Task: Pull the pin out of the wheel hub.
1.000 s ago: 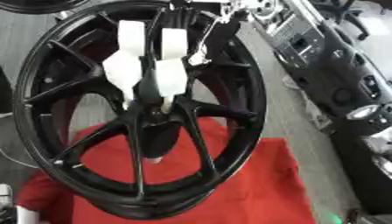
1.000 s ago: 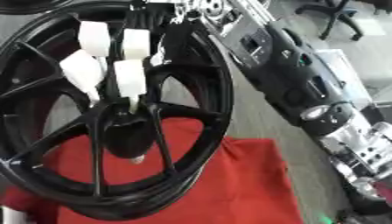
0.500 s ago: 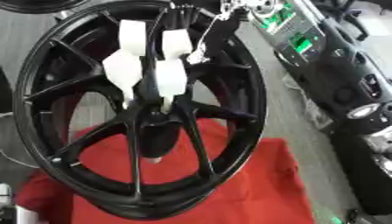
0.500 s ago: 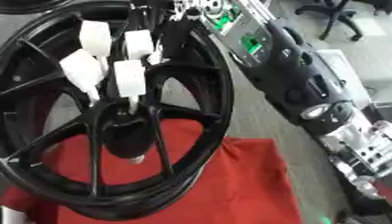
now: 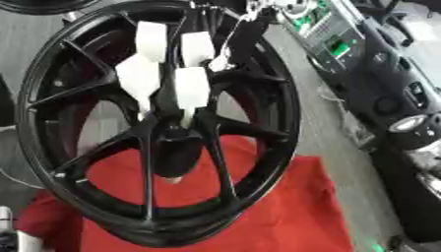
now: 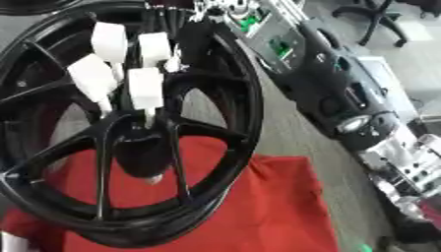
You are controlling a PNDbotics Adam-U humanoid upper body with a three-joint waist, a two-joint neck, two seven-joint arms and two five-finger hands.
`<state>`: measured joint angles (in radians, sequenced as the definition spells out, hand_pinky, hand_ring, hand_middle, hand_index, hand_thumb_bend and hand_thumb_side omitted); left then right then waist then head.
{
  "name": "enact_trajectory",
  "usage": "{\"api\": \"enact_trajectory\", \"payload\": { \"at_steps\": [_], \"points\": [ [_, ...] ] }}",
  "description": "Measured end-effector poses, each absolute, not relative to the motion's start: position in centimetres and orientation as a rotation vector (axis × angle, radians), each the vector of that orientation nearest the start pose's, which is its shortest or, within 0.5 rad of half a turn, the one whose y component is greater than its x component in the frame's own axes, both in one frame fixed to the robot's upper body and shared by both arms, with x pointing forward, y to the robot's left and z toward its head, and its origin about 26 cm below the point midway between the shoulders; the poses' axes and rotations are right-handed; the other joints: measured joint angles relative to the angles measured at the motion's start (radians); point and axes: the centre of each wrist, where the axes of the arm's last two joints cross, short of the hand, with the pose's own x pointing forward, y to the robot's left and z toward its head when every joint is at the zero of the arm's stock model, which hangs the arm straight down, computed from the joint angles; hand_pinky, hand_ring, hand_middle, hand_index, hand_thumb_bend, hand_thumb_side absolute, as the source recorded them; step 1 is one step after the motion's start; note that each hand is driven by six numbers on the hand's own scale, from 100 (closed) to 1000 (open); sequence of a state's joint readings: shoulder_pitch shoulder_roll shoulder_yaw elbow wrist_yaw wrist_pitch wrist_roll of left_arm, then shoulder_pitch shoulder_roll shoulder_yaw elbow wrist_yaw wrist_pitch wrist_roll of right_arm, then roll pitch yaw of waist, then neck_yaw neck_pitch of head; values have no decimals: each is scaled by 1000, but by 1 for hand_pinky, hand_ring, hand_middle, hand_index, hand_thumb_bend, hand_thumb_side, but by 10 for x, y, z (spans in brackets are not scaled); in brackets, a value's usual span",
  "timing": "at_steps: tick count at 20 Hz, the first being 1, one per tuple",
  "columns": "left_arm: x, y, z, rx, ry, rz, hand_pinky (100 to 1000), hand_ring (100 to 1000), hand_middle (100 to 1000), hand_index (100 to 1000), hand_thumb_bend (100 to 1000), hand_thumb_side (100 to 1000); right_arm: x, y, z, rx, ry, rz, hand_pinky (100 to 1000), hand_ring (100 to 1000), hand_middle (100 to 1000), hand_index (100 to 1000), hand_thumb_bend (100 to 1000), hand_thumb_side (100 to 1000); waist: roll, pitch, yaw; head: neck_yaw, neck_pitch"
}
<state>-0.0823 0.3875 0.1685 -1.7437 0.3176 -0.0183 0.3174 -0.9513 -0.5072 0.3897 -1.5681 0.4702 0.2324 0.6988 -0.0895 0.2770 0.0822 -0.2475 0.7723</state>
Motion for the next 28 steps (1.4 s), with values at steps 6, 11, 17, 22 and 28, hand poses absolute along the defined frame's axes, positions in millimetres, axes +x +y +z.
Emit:
{"api": "enact_trajectory", "payload": {
  "at_steps": [6,11,17,22,28],
  "points": [
    [289,358,102,339,-1876,294,817,912,845,817,219,902,386,-169,307,-529,-1598,1619,673,557,310,460,366,100,-1,0,1,0,0],
    [289,358,102,339,-1876,294,818,913,845,817,219,902,383,-172,317,-555,-1618,1606,672,554,306,457,360,100,-1,0,1,0,0],
    [289,358,102,339,-1876,294,819,913,845,818,219,900,376,-189,338,-572,-1691,1506,674,542,297,446,354,100,-1,0,-3,1,0],
    [289,359,102,340,-1876,295,819,913,846,818,218,899,362,-218,359,-595,-1793,1328,676,531,291,437,350,100,3,-2,-16,8,0],
    [288,361,101,354,-1876,309,819,913,846,818,218,898,345,-250,366,-631,-1843,1146,677,524,290,435,344,100,9,-2,-51,29,0]
  ]
}}
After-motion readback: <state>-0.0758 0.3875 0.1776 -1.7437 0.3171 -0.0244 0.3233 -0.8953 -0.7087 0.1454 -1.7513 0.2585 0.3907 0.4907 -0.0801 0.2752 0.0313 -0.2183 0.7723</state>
